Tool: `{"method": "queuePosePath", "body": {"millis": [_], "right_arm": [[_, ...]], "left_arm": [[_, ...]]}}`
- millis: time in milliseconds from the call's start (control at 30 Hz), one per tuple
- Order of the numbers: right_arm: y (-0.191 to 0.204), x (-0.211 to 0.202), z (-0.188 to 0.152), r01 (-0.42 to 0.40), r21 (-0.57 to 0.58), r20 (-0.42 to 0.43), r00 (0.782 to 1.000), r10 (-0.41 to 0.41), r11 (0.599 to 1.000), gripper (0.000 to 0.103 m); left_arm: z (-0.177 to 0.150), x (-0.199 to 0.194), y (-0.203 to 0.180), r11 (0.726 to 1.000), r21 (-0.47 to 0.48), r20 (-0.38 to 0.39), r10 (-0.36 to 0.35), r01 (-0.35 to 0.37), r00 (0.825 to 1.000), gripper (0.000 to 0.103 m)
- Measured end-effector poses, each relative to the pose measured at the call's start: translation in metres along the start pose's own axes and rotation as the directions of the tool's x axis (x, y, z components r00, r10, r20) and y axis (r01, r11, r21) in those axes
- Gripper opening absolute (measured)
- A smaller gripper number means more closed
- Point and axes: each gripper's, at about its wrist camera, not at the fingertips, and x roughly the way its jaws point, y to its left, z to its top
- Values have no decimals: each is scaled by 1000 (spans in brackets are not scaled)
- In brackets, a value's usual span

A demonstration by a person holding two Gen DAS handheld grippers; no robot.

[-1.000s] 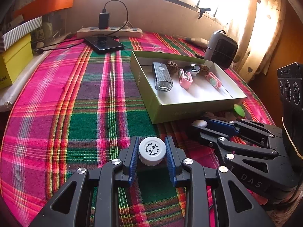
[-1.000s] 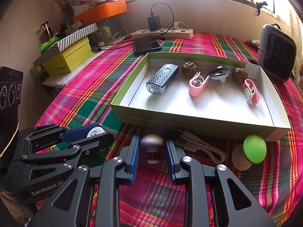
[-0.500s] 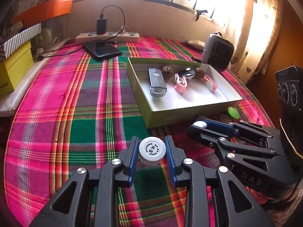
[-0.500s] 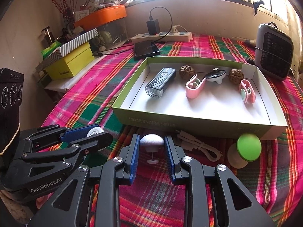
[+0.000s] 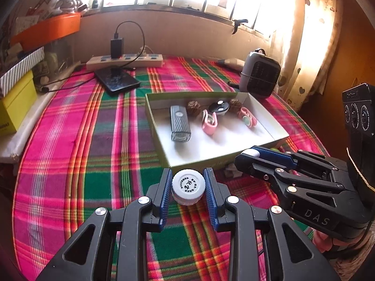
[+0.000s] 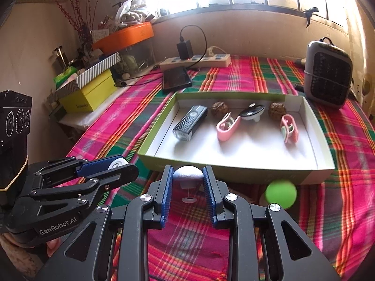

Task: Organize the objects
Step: 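Carry the white container and white mushroom over the box with both tools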

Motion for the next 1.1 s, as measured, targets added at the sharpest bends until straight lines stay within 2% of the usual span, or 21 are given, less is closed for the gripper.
{"method": "queuePosePath", "body": {"millis": [500,1100], "right_arm": [[-31,7,26,40,47,8,999,-41,998,27],[-49,35,36,46,62,-49,998,-43,997,27]], "left_arm": [[33,26,-10,1000,20,-7,-18,18,1000,26],[44,60,-9,1000,19,-63,-4,5,998,26]]}}
